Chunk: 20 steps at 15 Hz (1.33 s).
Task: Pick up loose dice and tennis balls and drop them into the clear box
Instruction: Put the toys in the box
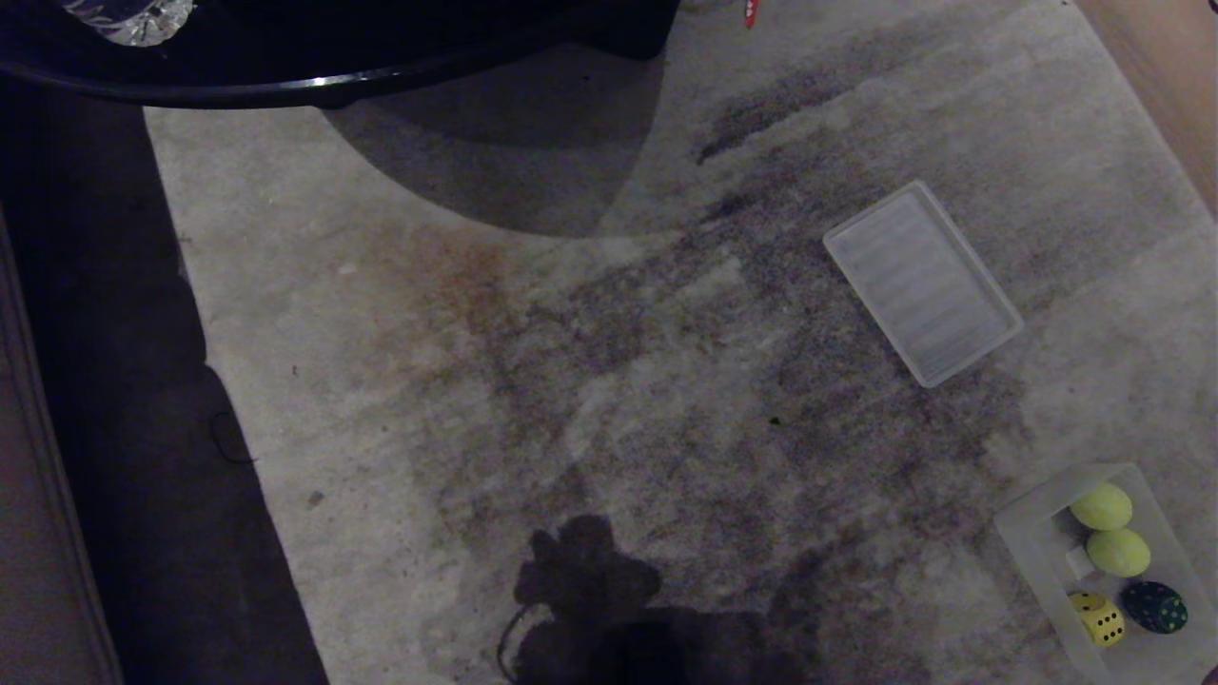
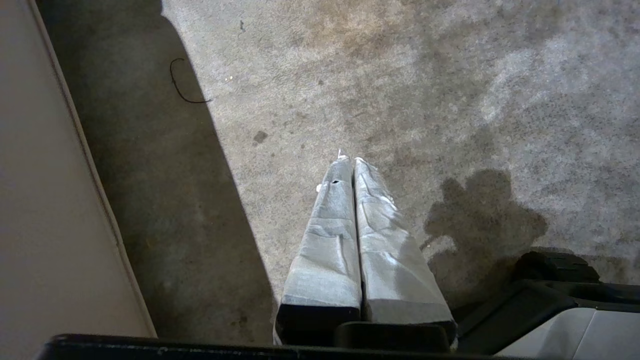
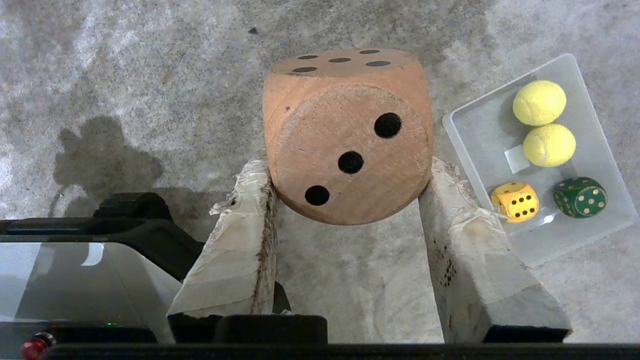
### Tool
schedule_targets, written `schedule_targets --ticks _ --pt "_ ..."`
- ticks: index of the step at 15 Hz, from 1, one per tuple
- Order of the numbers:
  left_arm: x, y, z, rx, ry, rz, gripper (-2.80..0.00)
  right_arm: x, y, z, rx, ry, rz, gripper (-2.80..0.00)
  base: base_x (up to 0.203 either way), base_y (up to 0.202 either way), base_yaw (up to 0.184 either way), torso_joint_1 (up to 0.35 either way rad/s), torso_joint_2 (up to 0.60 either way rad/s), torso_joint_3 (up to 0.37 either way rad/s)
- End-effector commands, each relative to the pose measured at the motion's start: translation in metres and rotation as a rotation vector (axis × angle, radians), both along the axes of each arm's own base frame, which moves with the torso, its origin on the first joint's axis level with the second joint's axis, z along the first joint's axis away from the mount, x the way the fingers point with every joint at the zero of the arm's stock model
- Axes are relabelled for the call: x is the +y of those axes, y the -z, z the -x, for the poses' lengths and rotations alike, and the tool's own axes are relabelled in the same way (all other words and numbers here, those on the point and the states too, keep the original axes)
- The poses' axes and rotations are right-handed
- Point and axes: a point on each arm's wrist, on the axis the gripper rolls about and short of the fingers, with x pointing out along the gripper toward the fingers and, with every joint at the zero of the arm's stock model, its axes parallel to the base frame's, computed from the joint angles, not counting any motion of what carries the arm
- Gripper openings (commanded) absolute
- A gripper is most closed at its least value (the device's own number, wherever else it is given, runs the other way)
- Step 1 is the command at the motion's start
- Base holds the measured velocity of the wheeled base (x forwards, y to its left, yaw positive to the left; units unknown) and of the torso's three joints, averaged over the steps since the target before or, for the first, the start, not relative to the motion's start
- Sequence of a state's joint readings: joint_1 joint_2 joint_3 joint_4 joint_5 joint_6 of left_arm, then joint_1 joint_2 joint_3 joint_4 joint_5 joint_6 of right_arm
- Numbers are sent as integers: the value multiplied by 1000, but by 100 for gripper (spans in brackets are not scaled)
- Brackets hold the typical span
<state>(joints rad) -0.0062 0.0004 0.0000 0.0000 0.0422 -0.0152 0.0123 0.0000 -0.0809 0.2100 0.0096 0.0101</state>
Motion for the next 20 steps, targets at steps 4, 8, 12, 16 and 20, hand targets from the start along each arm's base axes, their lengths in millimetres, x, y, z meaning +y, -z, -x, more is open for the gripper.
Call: schedule_targets --ticks 4,8,12,16,20 --pt "0 0 0 1 4 -7 -280 0 0 0 2 1 -4 -280 0 0 0 0 0 0" --pt "0 0 0 1 5 -9 -280 0 0 0 1 1 -5 -280 0 0 0 0 0 0" --pt "0 0 0 1 4 -7 -280 0 0 0 3 1 -7 -280 0 0 0 0 0 0" --pt "0 0 0 1 4 -7 -280 0 0 0 2 1 -7 -280 0 0 0 0 0 0" --pt "0 0 0 1 2 -4 -280 0 0 0 3 1 -7 -280 0 0 0 0 0 0"
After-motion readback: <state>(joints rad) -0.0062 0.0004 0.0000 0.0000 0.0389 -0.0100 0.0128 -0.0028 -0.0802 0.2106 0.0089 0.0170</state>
